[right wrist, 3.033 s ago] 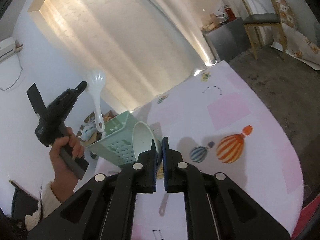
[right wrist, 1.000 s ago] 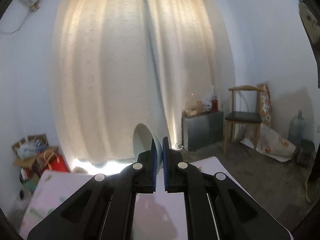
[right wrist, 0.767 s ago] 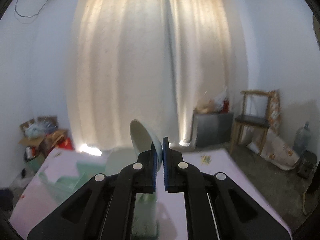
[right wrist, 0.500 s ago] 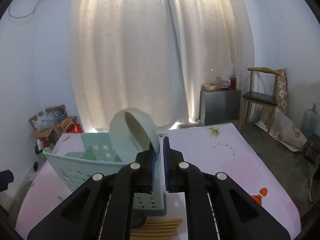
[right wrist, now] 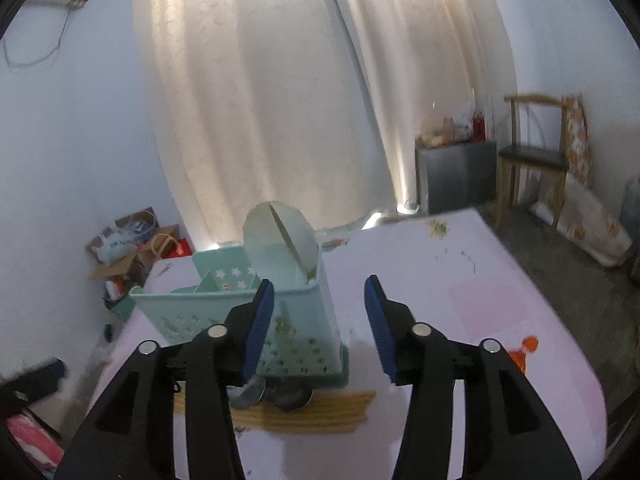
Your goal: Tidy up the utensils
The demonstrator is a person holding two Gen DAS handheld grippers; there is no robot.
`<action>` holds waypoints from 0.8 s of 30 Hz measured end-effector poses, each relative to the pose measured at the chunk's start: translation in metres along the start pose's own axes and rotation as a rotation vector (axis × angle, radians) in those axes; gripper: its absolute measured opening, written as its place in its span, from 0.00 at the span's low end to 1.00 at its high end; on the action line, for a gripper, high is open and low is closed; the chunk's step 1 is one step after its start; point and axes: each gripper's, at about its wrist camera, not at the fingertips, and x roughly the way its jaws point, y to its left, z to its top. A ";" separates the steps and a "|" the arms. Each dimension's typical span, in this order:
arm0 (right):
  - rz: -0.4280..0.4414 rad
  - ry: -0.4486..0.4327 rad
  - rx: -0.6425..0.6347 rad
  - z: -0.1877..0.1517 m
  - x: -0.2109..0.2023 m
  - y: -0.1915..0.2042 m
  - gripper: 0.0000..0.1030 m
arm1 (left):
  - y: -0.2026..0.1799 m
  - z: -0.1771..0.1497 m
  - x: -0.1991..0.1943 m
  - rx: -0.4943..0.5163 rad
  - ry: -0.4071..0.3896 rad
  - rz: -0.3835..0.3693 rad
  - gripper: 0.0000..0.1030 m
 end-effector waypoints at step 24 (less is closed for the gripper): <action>0.136 0.443 0.288 -0.075 0.074 -0.030 0.48 | -0.016 -0.038 0.103 0.226 0.232 0.031 0.51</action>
